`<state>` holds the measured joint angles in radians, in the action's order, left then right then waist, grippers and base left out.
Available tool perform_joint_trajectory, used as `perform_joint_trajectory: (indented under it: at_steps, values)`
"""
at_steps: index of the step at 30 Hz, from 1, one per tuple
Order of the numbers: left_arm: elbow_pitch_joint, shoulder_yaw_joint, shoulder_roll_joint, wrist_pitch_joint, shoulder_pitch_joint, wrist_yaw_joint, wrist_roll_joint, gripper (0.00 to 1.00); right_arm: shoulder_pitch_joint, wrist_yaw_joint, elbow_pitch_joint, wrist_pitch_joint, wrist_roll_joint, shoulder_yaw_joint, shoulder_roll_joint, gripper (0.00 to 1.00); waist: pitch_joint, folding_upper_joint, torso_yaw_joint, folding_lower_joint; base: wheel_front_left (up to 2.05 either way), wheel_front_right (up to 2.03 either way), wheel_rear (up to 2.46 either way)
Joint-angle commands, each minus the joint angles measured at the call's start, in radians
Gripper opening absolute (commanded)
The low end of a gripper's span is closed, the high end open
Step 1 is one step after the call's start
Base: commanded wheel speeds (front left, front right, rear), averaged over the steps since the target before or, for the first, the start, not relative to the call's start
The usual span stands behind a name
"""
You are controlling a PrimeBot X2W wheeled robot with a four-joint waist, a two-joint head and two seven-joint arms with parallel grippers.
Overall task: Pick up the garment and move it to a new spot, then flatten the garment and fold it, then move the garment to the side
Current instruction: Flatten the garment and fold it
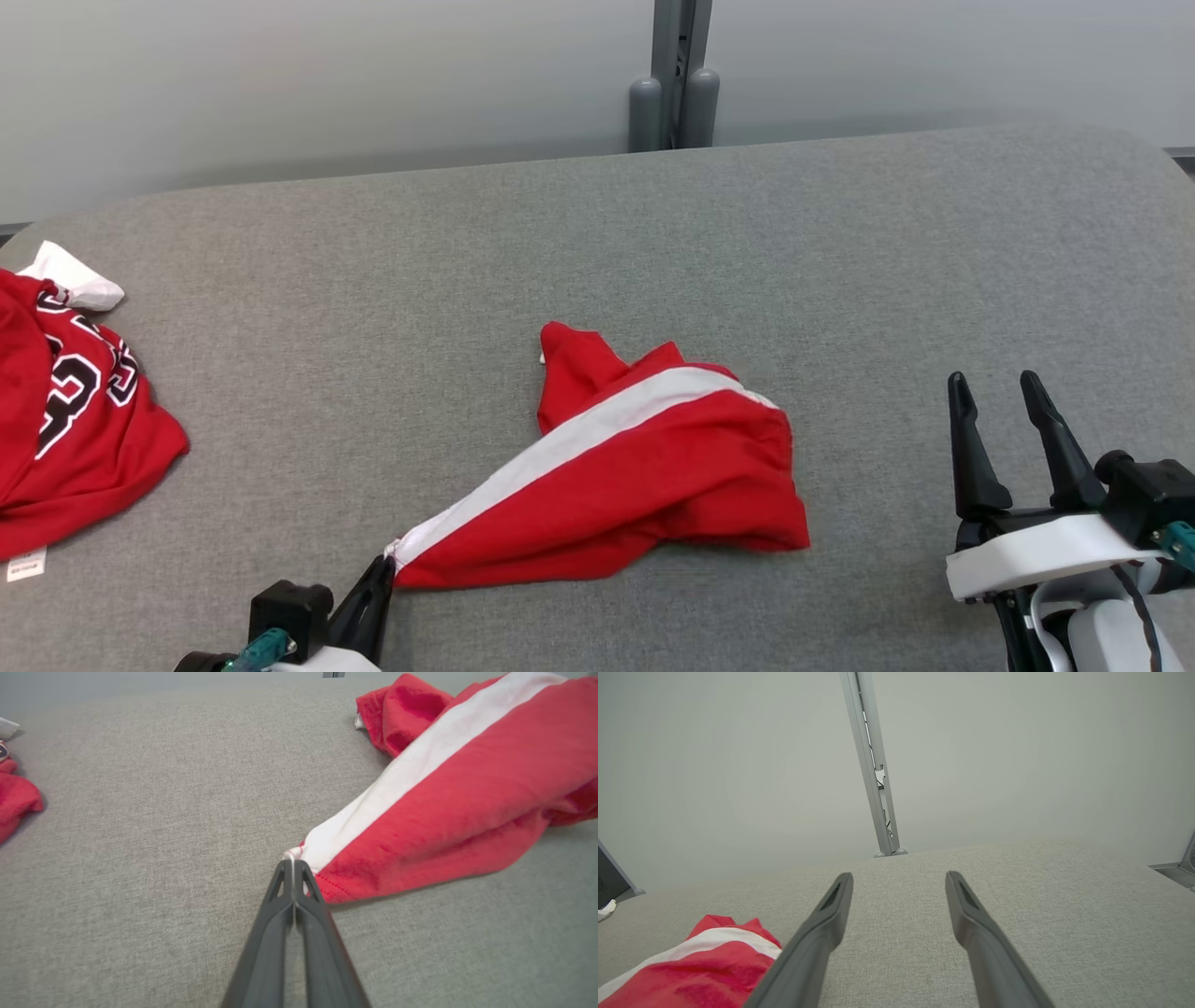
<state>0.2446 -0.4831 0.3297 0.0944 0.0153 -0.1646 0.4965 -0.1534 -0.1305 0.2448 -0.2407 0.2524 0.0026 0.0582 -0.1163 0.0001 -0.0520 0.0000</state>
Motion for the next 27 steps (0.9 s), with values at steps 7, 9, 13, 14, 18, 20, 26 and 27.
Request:
perform_joint_trajectory:
  at_steps: [7,9,13,14,18,20,26,27]
  values:
    - [0.097,0.018,-0.056,0.061,0.063,0.016,0.035,1.00,0.010,0.000,-0.001,-0.001,0.010,-0.006,0.001,1.00,-0.002,-0.0001,-0.014,0.0000,0.00,0.00,0.00]
    - [0.097,0.026,-0.066,0.088,0.074,0.010,0.033,1.00,0.009,0.000,-0.004,-0.001,0.009,-0.009,0.001,1.00,-0.002,-0.0001,-0.014,0.0000,0.00,0.00,0.00]
    - [0.057,0.050,-0.083,0.139,0.103,-0.005,0.025,1.00,0.009,0.000,-0.010,0.001,0.003,-0.013,0.000,1.00,0.001,-0.0001,-0.011,0.0000,0.00,0.00,0.00]
    - [0.043,0.061,-0.088,0.148,0.106,-0.010,0.023,1.00,0.009,0.000,-0.012,0.002,0.001,-0.013,0.000,1.00,0.002,-0.0001,-0.010,0.0000,0.00,0.00,0.00]
    - [-0.028,0.108,-0.100,0.166,0.122,-0.036,0.002,1.00,0.010,0.000,-0.018,0.005,-0.002,-0.013,0.000,1.00,0.013,-0.0001,-0.007,0.0000,0.00,0.00,0.00]
    - [-0.063,0.133,-0.096,0.170,0.119,-0.053,-0.020,1.00,0.016,0.000,-0.022,0.006,-0.007,-0.011,-0.001,1.00,0.020,-0.0001,-0.004,0.0000,0.00,0.00,0.00]
    - [-0.156,0.196,-0.073,0.171,0.081,-0.085,-0.081,1.00,0.025,0.000,-0.033,0.019,-0.023,-0.003,0.002,1.00,0.040,-0.0001,0.000,0.0000,0.00,0.00,0.00]
    - [-0.156,0.196,-0.073,0.171,0.081,-0.085,-0.081,1.00,0.025,0.000,-0.033,0.019,-0.023,-0.003,0.002,1.00,0.040,-0.0001,0.000,0.0000,0.00,0.00,0.00]
